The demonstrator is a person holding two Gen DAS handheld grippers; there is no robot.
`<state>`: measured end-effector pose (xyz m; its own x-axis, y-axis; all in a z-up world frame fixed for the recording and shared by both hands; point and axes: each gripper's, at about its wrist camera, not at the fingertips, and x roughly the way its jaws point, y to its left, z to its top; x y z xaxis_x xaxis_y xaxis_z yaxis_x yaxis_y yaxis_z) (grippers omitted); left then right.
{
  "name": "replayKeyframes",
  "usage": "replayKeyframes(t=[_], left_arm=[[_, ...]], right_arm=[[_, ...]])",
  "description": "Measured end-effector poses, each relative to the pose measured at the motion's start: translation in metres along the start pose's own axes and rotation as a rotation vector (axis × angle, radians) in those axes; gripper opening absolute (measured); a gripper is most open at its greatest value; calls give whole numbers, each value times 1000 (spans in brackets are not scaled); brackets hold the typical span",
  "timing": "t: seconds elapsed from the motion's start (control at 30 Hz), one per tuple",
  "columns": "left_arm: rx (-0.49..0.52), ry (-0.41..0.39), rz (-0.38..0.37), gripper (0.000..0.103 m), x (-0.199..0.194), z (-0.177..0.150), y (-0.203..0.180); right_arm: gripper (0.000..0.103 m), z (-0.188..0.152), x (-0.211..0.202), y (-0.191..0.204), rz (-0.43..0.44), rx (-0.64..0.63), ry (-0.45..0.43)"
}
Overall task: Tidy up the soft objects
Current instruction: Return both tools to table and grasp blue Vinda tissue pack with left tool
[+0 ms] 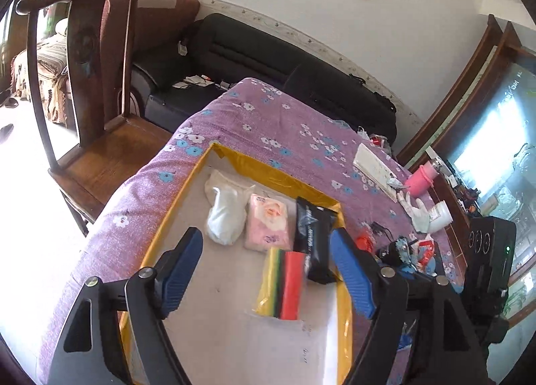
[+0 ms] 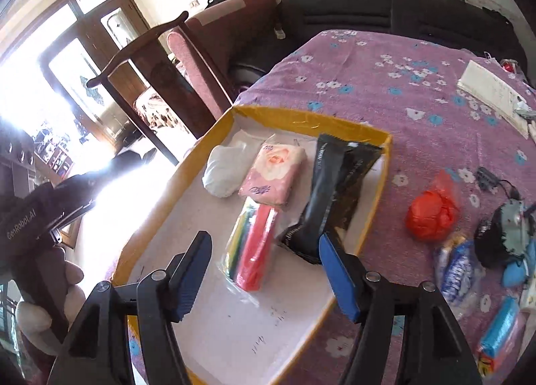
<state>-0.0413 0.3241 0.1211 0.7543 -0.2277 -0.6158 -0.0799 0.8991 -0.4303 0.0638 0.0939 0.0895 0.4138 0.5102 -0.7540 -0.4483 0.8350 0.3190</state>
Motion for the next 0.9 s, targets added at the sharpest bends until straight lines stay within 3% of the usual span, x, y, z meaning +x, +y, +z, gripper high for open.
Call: replayKeyframes(t=[0.17, 0.3, 0.43, 0.67, 0.9], left_arm=[[97, 14, -63, 92, -11, -27, -52], [201, 111, -108, 93, 7, -59, -99], [236, 215, -155, 93, 32, -97, -135], [270, 359, -176, 93, 75, -151, -192], [370, 405, -116, 93, 116, -183, -245]], right_arm=[[76, -25, -71, -65, -112, 100, -107], [80, -60, -122, -131, -199, 226, -144], [80, -101, -151, -190, -263, 337, -138], [79, -162, -177, -258, -258, 481, -138], [79, -186, -183, -282, -228, 538, -150]])
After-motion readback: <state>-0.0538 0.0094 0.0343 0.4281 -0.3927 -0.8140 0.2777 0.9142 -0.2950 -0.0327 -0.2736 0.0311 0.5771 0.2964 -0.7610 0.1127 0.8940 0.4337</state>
